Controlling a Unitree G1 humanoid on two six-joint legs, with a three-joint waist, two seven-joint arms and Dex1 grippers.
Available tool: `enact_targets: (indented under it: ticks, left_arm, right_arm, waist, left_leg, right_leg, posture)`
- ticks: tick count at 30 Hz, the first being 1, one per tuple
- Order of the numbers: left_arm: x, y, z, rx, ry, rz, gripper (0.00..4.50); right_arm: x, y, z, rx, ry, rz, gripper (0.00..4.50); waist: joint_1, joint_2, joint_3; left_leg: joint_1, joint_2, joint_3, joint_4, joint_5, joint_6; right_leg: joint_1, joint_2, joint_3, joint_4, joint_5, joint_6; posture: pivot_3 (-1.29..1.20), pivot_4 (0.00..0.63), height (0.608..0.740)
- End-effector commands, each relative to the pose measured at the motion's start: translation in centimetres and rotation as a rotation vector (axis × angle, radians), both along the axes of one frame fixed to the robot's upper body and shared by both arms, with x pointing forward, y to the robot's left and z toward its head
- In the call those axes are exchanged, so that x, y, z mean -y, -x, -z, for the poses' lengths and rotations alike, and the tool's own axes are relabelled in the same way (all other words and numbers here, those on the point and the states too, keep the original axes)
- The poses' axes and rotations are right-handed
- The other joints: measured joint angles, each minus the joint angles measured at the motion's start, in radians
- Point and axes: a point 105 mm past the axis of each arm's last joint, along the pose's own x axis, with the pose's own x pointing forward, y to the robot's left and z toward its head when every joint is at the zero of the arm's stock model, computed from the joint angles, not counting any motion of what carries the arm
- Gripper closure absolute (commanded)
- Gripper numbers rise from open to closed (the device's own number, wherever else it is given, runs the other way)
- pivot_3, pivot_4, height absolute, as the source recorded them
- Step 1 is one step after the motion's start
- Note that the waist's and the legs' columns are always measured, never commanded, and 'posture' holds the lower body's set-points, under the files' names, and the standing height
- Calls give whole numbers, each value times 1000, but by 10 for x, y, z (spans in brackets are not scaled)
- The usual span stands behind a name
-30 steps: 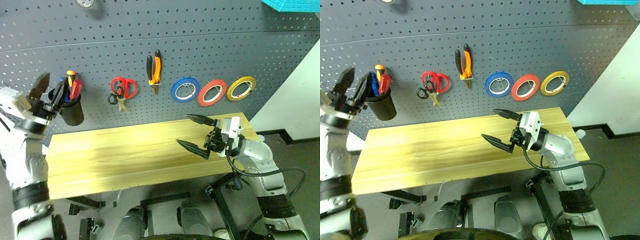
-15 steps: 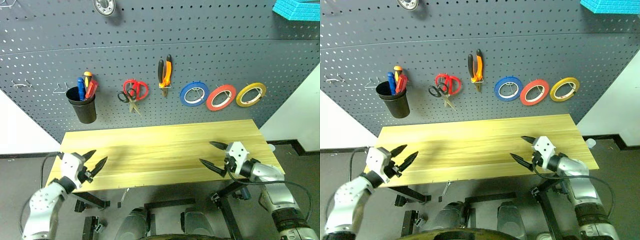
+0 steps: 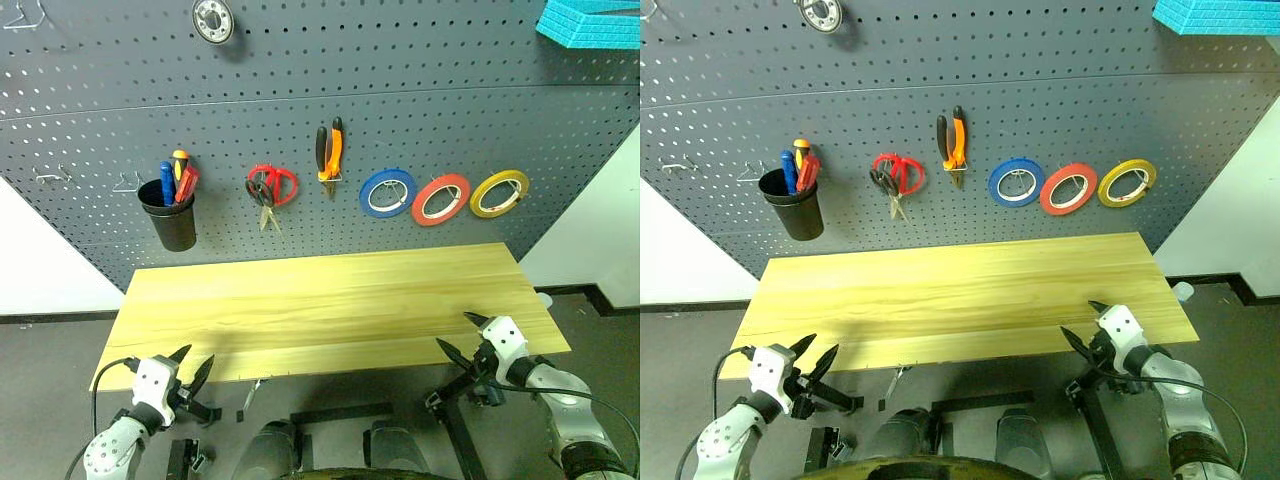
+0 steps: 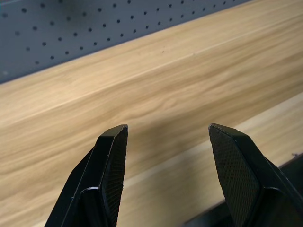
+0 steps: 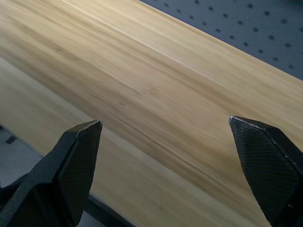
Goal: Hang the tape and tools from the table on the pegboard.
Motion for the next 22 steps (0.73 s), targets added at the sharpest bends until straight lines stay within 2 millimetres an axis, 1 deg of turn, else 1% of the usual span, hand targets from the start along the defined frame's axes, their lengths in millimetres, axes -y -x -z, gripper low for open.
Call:
enact_targets:
  ticks: [1, 5, 9, 15, 22]
  left_arm:
    - [2, -3, -2, 31, -17, 10, 1674]
    - [4, 0, 2, 30, -17, 8, 1674]
    - [6, 2, 5, 29, -17, 6, 1674]
    - [6, -1, 5, 32, -22, 4, 1674]
    - [10, -7, 1, 46, -16, 13, 1674]
  right_arm:
    - [2, -7, -6, 43, 7, 10, 0]
    - [2, -6, -4, 38, 2, 13, 0]
    - [-1, -8, -2, 36, 3, 12, 0]
    - [-9, -16, -4, 51, -9, 2, 0]
    - [-14, -21, -6, 65, -19, -2, 0]
  waist:
    - [0, 0, -3]
    - [0, 1, -9]
    - [1, 1, -9]
    - [1, 1, -9]
    - [1, 1, -9]
  left_leg:
    - [0, 0, 0, 0, 0, 0]
    - [0, 0, 0, 0, 0, 0]
    - [1, 0, 0, 0, 0, 0]
    - [0, 0, 0, 0, 0, 0]
    - [0, 0, 0, 0, 0, 0]
  right_leg:
    - [0, 0, 0, 0, 0, 0]
    - [0, 0, 0, 0, 0, 0]
    - [1, 0, 0, 0, 0, 0]
    - [1, 0, 0, 0, 0, 0]
    - [0, 0, 0, 0, 0, 0]
  posture:
    - [-80, 20, 740]
    - [-79, 21, 740]
    - [-68, 36, 740]
    - [-69, 36, 740]
    - [-80, 27, 740]
